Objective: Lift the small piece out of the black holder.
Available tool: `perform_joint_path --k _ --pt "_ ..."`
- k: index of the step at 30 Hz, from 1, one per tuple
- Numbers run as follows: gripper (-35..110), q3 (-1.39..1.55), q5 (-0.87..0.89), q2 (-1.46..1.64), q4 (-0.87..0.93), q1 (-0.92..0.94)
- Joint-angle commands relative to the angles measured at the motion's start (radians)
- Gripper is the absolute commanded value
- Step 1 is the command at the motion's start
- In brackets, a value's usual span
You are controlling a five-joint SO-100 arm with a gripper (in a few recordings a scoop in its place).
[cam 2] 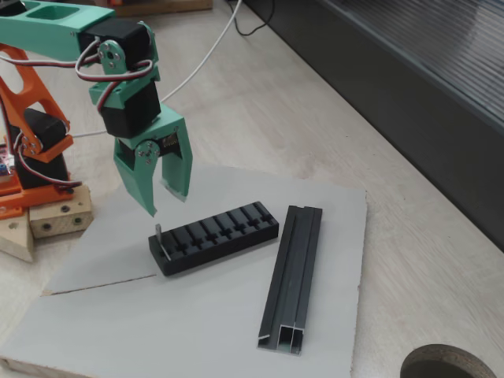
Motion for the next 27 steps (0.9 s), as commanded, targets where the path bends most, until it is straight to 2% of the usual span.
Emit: perform_joint_path --k 1,11,24,27 --pt "34 -0.006 0.021 0.011 0.002 -0.003" --pt "34 -0.006 0.12 -0.003 0.002 -0.003" --pt "33 0.009 0.121 -0.006 -0.002 0.003" --pt "33 0.071 0.121 -0.006 -0.012 0.063"
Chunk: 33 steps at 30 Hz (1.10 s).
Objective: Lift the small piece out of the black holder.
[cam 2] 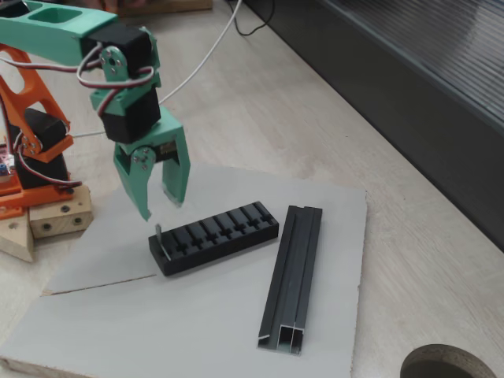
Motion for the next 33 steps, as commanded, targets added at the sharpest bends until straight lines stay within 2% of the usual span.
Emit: perform_joint_path --k 1,26,33 --pt "33 0.046 0.015 0.015 -0.005 0.061" --pt "33 0.04 0.006 0.009 -0.012 0.071" --pt "33 0.052 0.006 0.003 -0.121 0.071"
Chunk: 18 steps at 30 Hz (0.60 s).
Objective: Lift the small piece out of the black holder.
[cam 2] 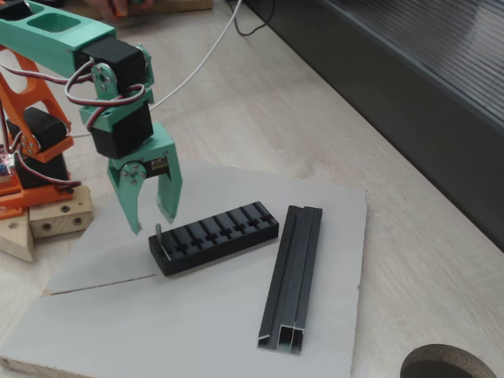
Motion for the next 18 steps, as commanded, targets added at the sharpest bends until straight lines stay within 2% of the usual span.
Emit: perform_joint_path --k 1,18 --pt "33 0.005 0.008 0.0 -0.035 -0.011" --pt "33 0.008 0.008 -0.015 -0.04 -0.011"
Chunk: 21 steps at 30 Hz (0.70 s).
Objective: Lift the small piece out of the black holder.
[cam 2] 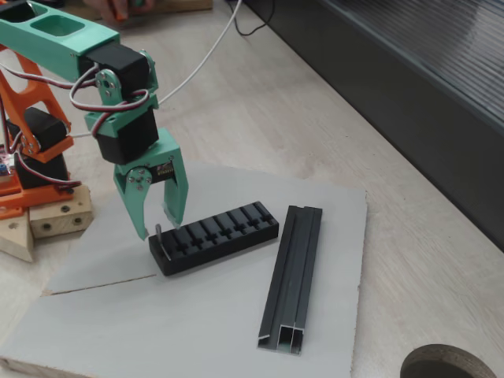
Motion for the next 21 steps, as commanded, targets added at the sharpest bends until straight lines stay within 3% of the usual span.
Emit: perform_joint_path --k 1,21 --pt "33 0.008 0.008 0.014 -0.002 -0.011" --pt "33 0.005 0.008 -0.029 0.0 -0.014"
